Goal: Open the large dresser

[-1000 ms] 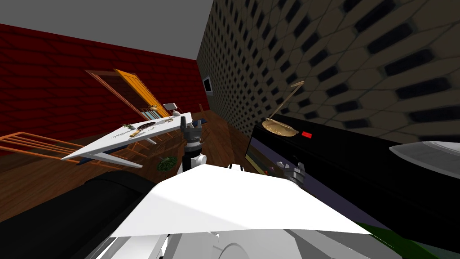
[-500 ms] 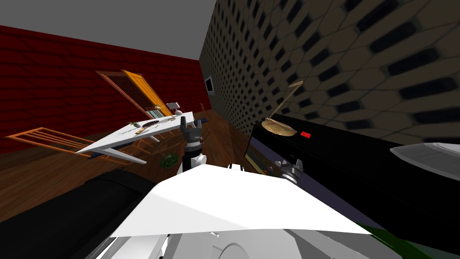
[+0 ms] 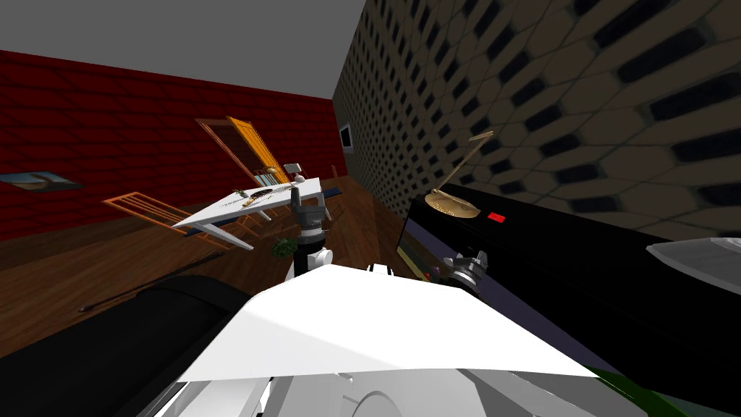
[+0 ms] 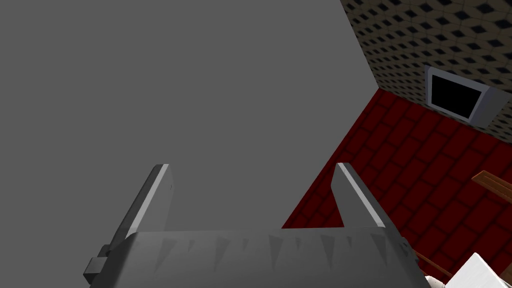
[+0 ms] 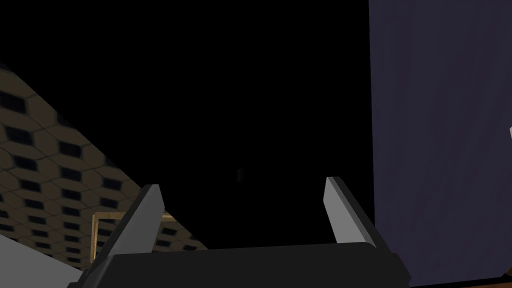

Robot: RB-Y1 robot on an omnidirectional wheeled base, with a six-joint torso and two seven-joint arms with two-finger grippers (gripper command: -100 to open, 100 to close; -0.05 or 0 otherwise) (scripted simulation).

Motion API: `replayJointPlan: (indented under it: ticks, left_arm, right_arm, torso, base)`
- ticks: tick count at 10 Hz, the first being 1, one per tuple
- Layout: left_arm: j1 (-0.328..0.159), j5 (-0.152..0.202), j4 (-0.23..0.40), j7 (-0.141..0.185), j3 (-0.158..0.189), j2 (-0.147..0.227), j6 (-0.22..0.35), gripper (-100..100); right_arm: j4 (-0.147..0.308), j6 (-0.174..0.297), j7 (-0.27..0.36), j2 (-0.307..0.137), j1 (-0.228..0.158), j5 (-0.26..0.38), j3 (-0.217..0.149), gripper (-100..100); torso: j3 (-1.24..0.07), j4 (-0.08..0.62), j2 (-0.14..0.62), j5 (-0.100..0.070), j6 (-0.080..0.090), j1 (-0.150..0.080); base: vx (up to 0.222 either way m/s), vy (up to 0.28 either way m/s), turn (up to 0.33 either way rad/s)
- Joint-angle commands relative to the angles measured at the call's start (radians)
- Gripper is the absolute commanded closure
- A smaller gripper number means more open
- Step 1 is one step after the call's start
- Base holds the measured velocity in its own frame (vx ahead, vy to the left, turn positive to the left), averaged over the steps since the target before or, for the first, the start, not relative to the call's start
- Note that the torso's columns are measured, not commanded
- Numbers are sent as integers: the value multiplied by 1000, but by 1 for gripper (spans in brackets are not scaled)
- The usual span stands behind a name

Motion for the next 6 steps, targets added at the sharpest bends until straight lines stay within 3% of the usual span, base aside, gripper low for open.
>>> replayJointPlan:
  ticks: [1,2,3,4,6]
  left_arm:
    - [0,0,0,0,0,0,0,0]
    - [0,0,0,0,0,0,0,0]
    - [0,0,0,0,0,0,0,0]
    - [0,0,0,0,0,0,0,0]
    - [1,0,0,0,0,0,0,0]
  right_arm:
    - [23,-12,49,23,-49,-37,-33,-100]
    - [32,-16,66,32,-68,-51,-45,-100]
    - [20,-15,55,24,-52,-44,-39,-100]
    - [14,-8,31,14,-31,-24,-21,100]
    - [-4,0,-4,-4,7,3,3,100]
  torso:
    - [1,0,1,0,0,0]
    - [1,0,1,0,0,1]
    - [1,0,1,0,0,1]
    - [0,0,-1,0,1,1]
    - [-2,1,-1,4,3,4]
  base:
    - [-94,-20,128]
    - [-98,-17,136]
    - [-44,-8,28]
    - [47,15,-142]
    - [108,35,-192]
